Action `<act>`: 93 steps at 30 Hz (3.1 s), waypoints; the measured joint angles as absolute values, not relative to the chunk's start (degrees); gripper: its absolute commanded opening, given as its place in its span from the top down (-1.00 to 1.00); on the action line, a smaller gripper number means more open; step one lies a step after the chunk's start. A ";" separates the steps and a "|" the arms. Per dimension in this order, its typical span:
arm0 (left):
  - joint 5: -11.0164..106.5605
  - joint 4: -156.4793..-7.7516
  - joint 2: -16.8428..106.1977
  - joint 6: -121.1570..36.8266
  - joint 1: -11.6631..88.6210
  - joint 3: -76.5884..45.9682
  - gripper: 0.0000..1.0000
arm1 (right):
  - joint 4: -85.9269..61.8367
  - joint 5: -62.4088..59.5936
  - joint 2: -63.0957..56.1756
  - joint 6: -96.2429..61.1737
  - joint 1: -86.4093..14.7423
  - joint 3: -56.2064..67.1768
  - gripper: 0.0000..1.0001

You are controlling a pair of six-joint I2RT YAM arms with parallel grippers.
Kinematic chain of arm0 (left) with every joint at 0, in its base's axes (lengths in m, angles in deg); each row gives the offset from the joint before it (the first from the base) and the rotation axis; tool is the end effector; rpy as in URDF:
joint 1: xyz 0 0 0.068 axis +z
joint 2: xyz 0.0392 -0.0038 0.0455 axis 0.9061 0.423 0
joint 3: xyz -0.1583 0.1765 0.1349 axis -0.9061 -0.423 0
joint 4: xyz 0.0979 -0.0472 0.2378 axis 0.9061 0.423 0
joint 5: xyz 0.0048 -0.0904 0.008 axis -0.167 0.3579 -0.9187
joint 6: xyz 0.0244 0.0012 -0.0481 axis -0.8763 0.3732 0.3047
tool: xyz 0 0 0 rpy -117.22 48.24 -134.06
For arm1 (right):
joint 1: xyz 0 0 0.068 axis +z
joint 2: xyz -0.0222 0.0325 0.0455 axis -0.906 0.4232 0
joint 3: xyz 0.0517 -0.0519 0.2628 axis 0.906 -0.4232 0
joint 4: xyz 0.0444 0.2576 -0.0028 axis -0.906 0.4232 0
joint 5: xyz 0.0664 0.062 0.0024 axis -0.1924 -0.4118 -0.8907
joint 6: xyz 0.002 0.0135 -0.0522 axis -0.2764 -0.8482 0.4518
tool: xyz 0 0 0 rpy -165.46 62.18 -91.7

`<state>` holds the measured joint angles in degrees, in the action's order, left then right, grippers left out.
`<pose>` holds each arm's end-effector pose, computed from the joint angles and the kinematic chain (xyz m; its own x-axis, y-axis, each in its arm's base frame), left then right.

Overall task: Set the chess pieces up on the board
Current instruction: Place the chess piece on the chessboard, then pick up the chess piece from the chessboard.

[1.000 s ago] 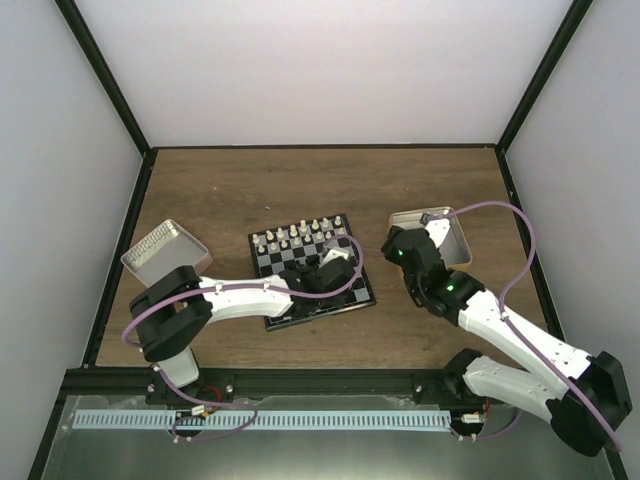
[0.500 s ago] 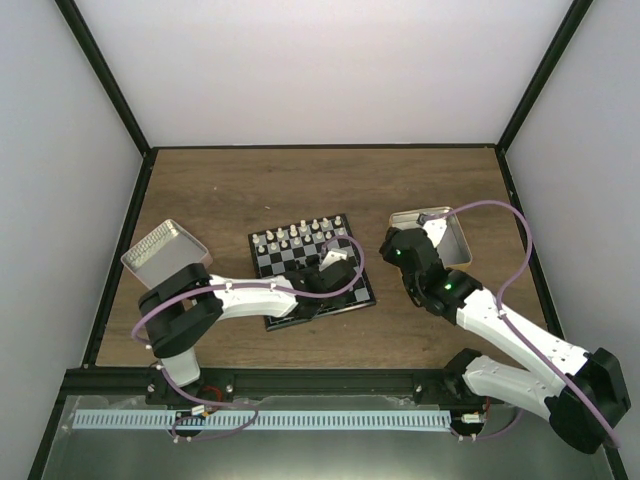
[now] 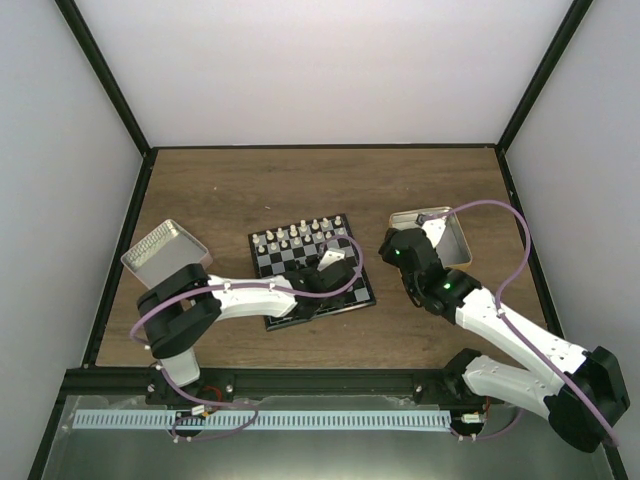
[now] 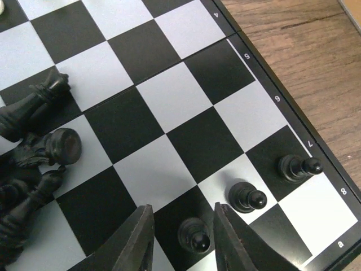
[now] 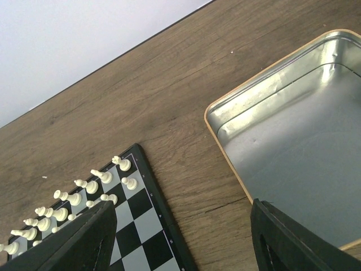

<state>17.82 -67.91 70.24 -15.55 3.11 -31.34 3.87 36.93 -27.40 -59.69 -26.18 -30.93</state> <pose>0.1741 -0.2978 0.1527 -0.7584 0.1999 -0.6203 0.3250 0.9410 -0.0940 0.1786 0.1202 0.2577 -0.4480 0.4721 -0.7592 0.1944 0.8803 0.4327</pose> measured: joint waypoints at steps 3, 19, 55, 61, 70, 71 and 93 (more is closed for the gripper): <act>17.64 -67.28 69.10 -15.42 3.11 -31.34 0.28 | 3.87 36.91 -27.57 -59.65 -26.18 -30.93 -0.34; 13.25 -65.36 48.40 -15.20 10.46 -35.06 0.26 | -3.56 24.63 -24.23 -51.76 -26.26 -30.82 -0.18; 44.94 -63.19 59.53 -27.07 28.77 -29.46 0.13 | -3.73 5.22 0.71 -56.04 -30.44 -23.34 0.14; 45.93 -54.36 66.79 -35.09 28.38 -22.75 0.19 | -6.05 5.13 -2.57 -55.60 -32.05 -27.84 0.11; 44.51 -43.37 73.76 -43.59 27.85 -14.36 0.31 | -8.45 4.43 -3.64 -54.47 -32.91 -29.75 0.07; 44.20 -42.87 74.28 -44.12 27.77 -13.81 0.31 | -8.74 4.30 -3.68 -54.23 -32.97 -29.79 0.06; 41.29 -35.59 81.74 -50.87 26.94 -7.19 0.35 | -10.55 2.86 -4.75 -53.81 -33.02 -30.95 0.06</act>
